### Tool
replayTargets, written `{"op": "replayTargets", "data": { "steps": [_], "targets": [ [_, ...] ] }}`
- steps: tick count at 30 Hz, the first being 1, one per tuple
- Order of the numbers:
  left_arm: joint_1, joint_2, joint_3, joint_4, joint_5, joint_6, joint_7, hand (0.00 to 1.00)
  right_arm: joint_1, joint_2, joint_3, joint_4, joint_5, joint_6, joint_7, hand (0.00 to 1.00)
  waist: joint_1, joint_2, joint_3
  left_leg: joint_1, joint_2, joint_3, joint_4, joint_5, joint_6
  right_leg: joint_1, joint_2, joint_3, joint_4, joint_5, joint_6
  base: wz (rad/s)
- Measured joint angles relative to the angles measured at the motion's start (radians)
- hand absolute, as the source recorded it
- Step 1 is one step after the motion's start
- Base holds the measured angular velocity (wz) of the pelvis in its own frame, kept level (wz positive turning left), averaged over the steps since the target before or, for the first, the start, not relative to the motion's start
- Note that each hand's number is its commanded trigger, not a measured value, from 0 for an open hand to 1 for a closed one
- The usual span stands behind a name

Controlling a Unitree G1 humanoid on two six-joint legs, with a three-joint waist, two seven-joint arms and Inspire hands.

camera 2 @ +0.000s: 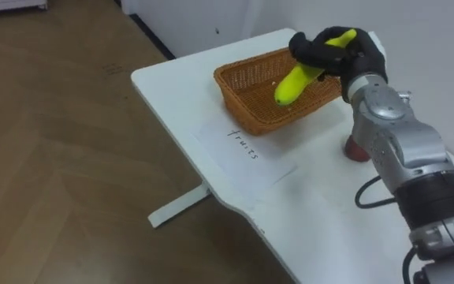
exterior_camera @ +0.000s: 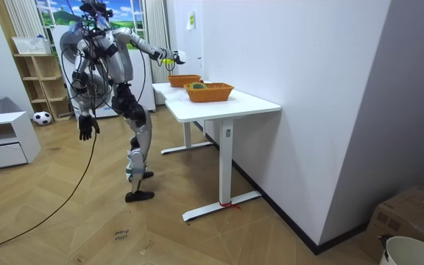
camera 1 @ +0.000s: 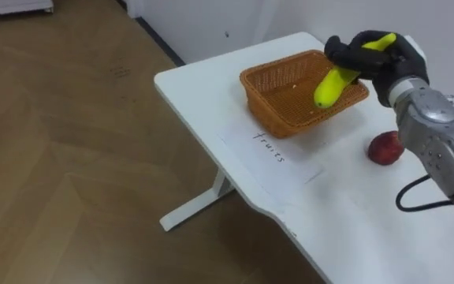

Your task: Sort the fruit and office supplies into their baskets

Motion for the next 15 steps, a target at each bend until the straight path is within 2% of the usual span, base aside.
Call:
{"op": "replayTargets", "data": {
  "steps": [4, 8, 10, 12, 13, 14, 15],
  "targets": [
    [-0.001, 0.014, -0.003, 0.0, -0.028, -0.013, 0.041, 0.0, -0.032, 0.0, 0.0, 0.079, 0.041, -0.015, -0.034, 1.0, 0.005, -0.005, -0.0025, -0.029, 0.0, -0.01, 0.004, 0.007, 0.0, -0.025, 0.004, -0.006, 0.0, -0.001, -0.002, 0.04],
    [-0.002, 0.026, -0.005, 0.001, -0.092, -0.016, 0.077, 0.0, -0.066, 0.0, 0.001, 0.149, 0.061, -0.025, -0.079, 1.0, 0.007, -0.011, -0.0027, -0.065, 0.002, -0.009, 0.002, 0.027, -0.01, -0.065, 0.006, -0.003, -0.001, -0.012, -0.02, 0.02],
    [-0.003, 0.036, -0.006, 0.0, -0.115, -0.017, 0.089, 0.0, -0.067, 0.0, 0.002, 0.173, 0.062, -0.032, -0.092, 1.0, 0.014, -0.02, 0.0024, -0.073, 0.003, -0.008, -0.001, 0.031, -0.008, -0.074, 0.006, -0.004, -0.002, -0.02, -0.013, 0.04],
    [-0.015, 0.047, -0.008, 0.001, -0.153, -0.017, 0.098, 0.0, -0.072, 0.0, 0.004, 0.197, 0.066, -0.039, -0.109, 1.0, 0.019, -0.031, 0.0047, -0.094, 0.004, -0.011, 0.002, 0.033, -0.007, -0.091, 0.008, -0.011, 0.0, -0.022, -0.015, 0.07],
    [-0.027, 0.054, -0.024, 0.003, -0.171, -0.019, 0.105, 0.0, -0.094, 0.0, 0.013, 0.225, 0.077, -0.041, -0.117, 0.83, 0.019, -0.034, 0.0053, -0.113, 0.004, -0.016, 0.003, 0.035, -0.009, -0.108, 0.009, -0.017, 0.005, -0.022, -0.019, 0.08],
    [-0.043, 0.055, -0.032, 0.008, -0.176, -0.027, 0.107, 0.0, -0.122, 0.0, 0.015, 0.254, 0.082, -0.042, -0.123, 0.56, 0.023, -0.035, 0.0068, -0.13, 0.004, -0.018, 0.003, 0.037, -0.01, -0.128, 0.008, -0.017, 0.016, -0.019, -0.025, 0.07],
    [-0.058, 0.057, -0.039, 0.015, -0.177, -0.037, 0.109, 0.0, -0.151, 0.0, 0.024, 0.283, 0.087, -0.048, -0.129, 0.25, 0.026, -0.034, 0.0092, -0.144, 0.004, -0.019, 0.002, 0.038, -0.01, -0.141, 0.01, -0.017, 0.016, -0.016, -0.029, 0.0]
  ]
}}
